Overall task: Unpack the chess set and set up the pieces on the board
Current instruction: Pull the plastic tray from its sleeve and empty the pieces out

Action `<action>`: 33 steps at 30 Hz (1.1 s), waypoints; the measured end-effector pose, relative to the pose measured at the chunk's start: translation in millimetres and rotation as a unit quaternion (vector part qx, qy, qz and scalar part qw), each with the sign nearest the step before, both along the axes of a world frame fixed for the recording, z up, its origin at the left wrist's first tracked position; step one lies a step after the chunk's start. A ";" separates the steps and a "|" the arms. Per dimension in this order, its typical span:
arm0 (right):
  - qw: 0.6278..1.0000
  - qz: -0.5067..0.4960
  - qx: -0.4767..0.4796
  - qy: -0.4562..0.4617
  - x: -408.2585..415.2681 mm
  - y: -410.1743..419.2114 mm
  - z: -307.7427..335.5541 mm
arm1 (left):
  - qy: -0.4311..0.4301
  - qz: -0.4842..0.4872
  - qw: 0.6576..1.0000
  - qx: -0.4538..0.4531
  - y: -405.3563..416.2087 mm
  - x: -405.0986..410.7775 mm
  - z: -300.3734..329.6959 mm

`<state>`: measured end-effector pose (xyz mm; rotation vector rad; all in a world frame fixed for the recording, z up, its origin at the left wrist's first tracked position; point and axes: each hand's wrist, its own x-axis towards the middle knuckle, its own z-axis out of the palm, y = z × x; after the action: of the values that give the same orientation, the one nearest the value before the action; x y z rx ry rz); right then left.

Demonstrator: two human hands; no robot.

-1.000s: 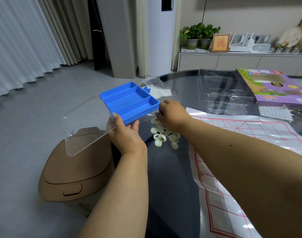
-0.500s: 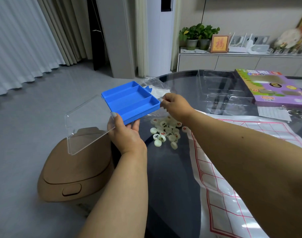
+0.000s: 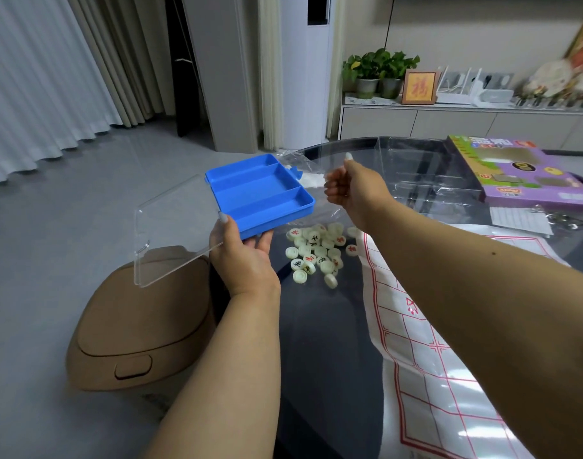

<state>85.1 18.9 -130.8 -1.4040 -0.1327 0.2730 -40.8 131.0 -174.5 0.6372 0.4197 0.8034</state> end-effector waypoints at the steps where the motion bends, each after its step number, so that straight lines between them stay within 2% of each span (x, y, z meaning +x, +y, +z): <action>1: 1.000 0.002 -0.010 -0.001 0.2 0.0 1.3 | -0.004 -0.008 1.000 0.000 -0.2 -0.1 -0.1; 5: 0.995 0.043 -0.088 -0.037 -6.4 2.6 4.0 | -0.021 -0.046 0.999 -0.007 -0.7 -0.5 1.1; 9: 0.990 0.075 -0.108 -0.049 -13.8 5.4 5.9 | -0.035 -0.087 0.995 -0.016 -2.7 -0.9 3.2; 14: 0.995 0.065 -0.057 -0.040 -13.8 -1.3 3.7 | -0.033 -0.124 0.992 0.014 -3.5 0.4 6.5; 20: 1.000 0.006 -0.016 0.009 -9.0 -12.3 5.1 | 0.071 -0.159 0.982 0.074 -6.9 7.4 12.7; 29: 0.987 -0.071 -0.133 -0.057 -5.4 -40.1 11.5 | 0.132 -0.182 0.972 0.061 -0.3 34.0 42.7; 33: 0.949 -0.100 -0.275 -0.120 -5.7 -51.2 3.6 | 0.167 -0.193 0.965 0.056 7.1 59.7 47.9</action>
<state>79.3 -32.2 -127.2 -1.9898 -0.1173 -0.0408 18.9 138.1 -126.6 0.9321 0.5370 0.3489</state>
